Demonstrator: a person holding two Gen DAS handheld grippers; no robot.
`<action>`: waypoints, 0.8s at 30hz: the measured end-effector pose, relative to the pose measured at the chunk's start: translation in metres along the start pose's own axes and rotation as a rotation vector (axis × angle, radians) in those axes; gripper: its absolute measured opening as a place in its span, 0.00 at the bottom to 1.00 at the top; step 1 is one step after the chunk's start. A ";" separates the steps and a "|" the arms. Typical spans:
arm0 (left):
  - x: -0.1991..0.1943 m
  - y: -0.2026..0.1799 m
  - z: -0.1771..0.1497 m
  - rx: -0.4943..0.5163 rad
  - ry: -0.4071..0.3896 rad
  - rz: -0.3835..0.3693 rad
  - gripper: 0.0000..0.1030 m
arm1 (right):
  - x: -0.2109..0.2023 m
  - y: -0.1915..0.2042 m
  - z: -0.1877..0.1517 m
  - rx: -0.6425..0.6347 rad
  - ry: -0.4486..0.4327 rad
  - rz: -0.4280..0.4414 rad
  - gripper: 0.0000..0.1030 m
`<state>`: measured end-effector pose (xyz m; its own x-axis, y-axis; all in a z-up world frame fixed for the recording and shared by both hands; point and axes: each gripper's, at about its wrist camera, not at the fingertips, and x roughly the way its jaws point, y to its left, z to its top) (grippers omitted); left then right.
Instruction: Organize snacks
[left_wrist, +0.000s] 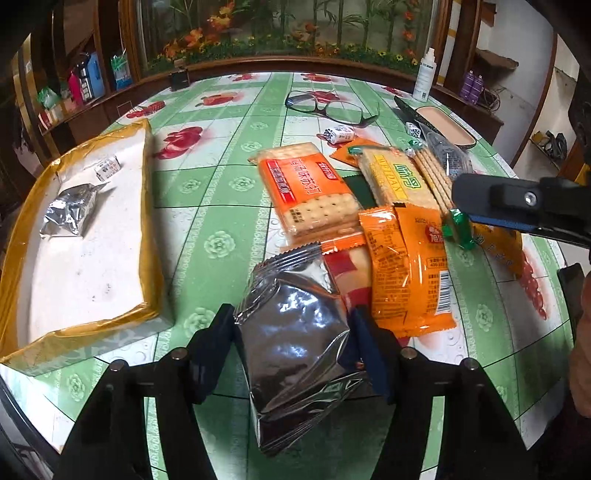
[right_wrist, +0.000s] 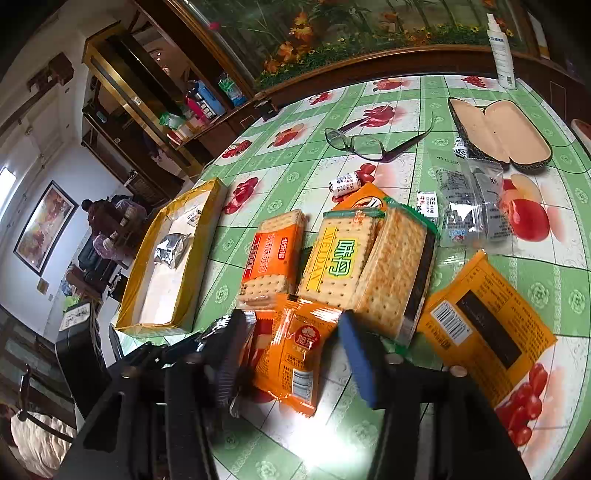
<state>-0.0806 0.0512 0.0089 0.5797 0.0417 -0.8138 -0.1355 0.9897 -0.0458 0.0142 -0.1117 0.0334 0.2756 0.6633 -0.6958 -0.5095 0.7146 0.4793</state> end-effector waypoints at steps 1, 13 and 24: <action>-0.001 0.001 -0.001 0.000 -0.002 -0.008 0.61 | -0.001 0.002 -0.001 -0.010 0.000 -0.002 0.59; -0.045 0.024 -0.005 -0.037 -0.121 -0.003 0.61 | 0.017 0.024 -0.017 -0.131 0.072 -0.108 0.59; -0.058 0.041 -0.003 -0.065 -0.171 0.020 0.61 | 0.045 0.040 -0.035 -0.243 0.087 -0.213 0.59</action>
<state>-0.1223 0.0888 0.0520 0.7039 0.0892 -0.7047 -0.1966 0.9778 -0.0726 -0.0220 -0.0609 0.0024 0.3315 0.4752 -0.8150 -0.6302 0.7544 0.1835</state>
